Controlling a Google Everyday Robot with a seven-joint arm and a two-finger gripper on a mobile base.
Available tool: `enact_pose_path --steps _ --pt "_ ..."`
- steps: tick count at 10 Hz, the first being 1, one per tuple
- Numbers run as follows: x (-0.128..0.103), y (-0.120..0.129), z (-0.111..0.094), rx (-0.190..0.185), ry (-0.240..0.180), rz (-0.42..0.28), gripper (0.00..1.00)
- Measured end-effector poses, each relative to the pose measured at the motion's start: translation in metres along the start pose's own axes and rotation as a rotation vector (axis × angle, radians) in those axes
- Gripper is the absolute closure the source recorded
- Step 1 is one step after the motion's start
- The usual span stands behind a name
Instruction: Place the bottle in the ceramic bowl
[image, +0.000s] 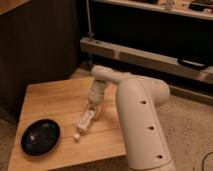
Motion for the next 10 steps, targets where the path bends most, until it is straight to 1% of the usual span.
enact_pose_path --steps 1,2,3,4,5,7,8,9,10 --pt "0.012 0.021 -0.001 0.009 0.008 -0.050 1.00" --pt "0.026 0.049 -0.002 0.025 0.015 -0.113 1.00" --pt "0.038 0.074 0.000 0.046 0.021 -0.166 1.00" --pt "0.048 0.093 0.002 0.065 0.024 -0.208 1.00" --pt "0.064 0.119 0.006 0.098 0.025 -0.268 1.00" --pt "0.085 0.146 0.011 0.148 0.020 -0.343 1.00" --pt "0.096 0.157 0.015 0.185 0.017 -0.383 1.00" --pt "0.102 0.163 0.019 0.214 0.015 -0.416 0.98" --pt "0.111 0.169 0.023 0.241 0.010 -0.467 0.90"
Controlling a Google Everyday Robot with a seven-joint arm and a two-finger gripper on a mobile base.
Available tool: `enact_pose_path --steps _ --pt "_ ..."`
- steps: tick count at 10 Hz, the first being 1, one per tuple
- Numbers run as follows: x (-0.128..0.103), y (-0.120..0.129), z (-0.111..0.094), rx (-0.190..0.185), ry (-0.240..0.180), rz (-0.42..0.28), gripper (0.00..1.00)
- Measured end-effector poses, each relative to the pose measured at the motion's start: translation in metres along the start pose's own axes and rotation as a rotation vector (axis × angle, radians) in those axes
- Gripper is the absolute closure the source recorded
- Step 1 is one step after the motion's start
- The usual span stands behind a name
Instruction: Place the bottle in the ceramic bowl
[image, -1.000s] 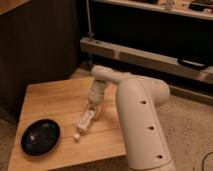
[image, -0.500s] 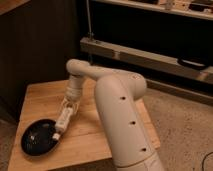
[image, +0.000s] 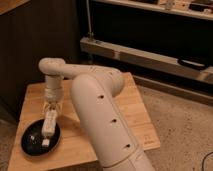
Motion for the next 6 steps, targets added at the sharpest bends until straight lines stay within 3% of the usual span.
enact_pose_path --steps 2,6 --pt "0.006 0.010 0.005 0.025 -0.025 -0.067 0.68" --pt "-0.004 -0.001 0.010 0.040 -0.058 0.004 0.29"
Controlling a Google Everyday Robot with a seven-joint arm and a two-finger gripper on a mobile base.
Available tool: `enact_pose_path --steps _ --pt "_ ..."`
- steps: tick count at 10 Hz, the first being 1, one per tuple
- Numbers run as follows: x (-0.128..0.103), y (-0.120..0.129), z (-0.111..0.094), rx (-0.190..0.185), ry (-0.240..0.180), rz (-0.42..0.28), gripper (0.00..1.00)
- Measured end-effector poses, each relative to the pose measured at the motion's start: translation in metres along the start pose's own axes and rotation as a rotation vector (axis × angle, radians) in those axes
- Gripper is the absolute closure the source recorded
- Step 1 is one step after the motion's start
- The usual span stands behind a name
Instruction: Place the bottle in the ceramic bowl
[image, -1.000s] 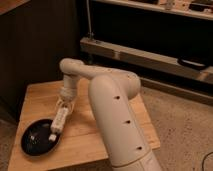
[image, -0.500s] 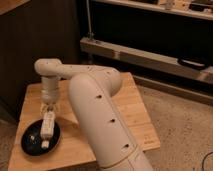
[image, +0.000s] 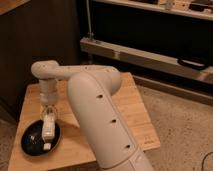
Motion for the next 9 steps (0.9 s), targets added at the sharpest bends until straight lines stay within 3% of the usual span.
enact_pose_path --steps 2,9 --pt "-0.0030 -0.0060 0.0014 0.018 -0.008 0.055 0.20" --pt "-0.0040 -0.0069 0.0020 0.022 -0.011 0.072 0.20"
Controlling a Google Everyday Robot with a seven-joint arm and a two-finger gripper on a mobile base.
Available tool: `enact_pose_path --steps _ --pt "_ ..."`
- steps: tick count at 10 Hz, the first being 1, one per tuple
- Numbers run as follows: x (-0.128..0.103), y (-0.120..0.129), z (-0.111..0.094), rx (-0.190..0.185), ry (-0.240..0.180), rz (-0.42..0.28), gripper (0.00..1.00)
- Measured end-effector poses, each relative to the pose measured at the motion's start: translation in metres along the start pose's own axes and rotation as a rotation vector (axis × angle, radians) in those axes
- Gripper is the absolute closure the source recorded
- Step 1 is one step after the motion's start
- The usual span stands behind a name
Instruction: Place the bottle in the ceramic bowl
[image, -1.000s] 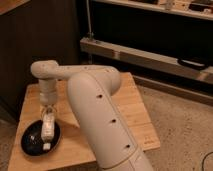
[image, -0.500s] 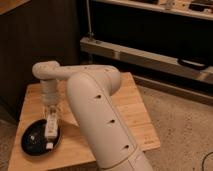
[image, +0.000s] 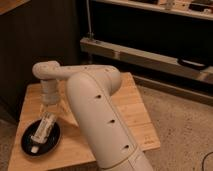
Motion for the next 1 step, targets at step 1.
enact_pose_path --steps 1 --pt "-0.0001 -0.0002 0.0000 0.000 0.000 0.000 0.20"
